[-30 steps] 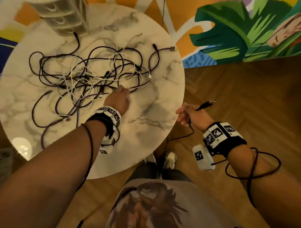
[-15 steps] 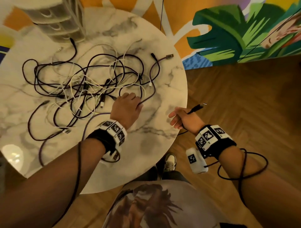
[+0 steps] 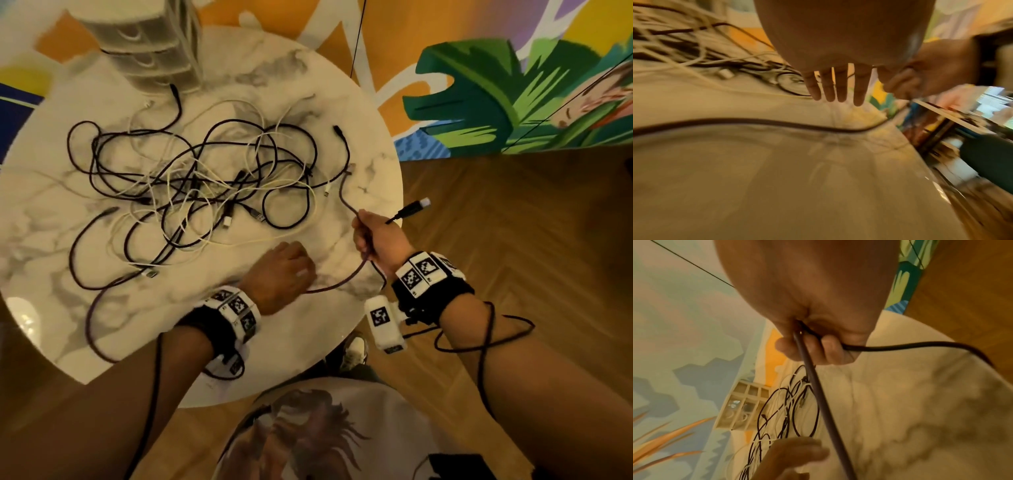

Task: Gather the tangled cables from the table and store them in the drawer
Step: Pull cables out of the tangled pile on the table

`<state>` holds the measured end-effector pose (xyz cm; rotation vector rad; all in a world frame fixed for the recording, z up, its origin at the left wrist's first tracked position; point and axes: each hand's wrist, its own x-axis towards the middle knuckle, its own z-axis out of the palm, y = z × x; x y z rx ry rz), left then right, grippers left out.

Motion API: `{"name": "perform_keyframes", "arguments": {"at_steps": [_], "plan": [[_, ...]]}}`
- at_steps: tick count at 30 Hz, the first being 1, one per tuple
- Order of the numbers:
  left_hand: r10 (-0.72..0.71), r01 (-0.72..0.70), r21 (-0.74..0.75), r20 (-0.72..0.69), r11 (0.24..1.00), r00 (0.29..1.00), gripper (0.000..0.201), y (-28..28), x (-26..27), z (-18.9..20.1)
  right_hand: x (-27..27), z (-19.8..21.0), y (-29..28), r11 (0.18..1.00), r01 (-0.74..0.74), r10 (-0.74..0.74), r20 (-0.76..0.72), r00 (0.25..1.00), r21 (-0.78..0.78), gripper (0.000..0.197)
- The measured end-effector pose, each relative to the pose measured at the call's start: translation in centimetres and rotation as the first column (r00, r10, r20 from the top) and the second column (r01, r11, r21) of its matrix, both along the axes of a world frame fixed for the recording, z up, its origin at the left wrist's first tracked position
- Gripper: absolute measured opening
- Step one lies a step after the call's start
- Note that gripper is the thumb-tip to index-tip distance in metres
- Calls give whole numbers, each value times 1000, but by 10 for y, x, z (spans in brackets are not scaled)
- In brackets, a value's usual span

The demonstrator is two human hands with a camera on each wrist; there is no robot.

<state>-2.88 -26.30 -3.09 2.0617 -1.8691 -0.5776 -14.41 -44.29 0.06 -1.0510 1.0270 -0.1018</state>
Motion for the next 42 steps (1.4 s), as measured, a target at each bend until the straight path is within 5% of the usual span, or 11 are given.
{"name": "perform_keyframes", "arguments": {"at_steps": [3,7,11,14,16,19,22,25,29,33,42], "plan": [[278,-292,241,92,925,956,57,-1,40,-16,-14,3,-7,994,8,-6,19,1000,-106,36],[357,-416,334,223,846,907,36,-15,63,-13,-34,15,-11,963,33,-18,59,998,-268,37],[513,-478,229,-124,848,850,38,-54,39,24,-41,34,-5,852,-161,208,39,977,-498,35],[604,-477,386,-623,790,497,41,-88,12,58,-37,43,11,785,-395,451,2,893,-477,33],[604,-435,445,-710,783,362,33,-99,3,73,-39,41,21,677,-575,607,-93,789,-459,32],[602,-396,461,-686,794,409,19,-101,-10,83,-48,30,21,701,-593,617,-81,783,-396,32],[559,-385,409,-658,828,504,9,-97,-32,88,-52,24,1,922,-251,260,-11,966,-293,37],[488,-332,360,-581,872,652,5,-93,-57,90,-47,28,-16,989,-5,17,78,997,-148,46],[493,-445,216,-443,869,749,25,-95,-65,95,-45,31,-22,954,-146,164,48,985,-262,45],[564,-578,159,-526,801,636,17,-110,-49,103,-50,40,-21,849,-398,422,-5,906,-347,43],[437,-562,-38,-585,826,683,11,-126,-73,125,-57,45,-20,828,-519,542,66,838,-212,40]]}}
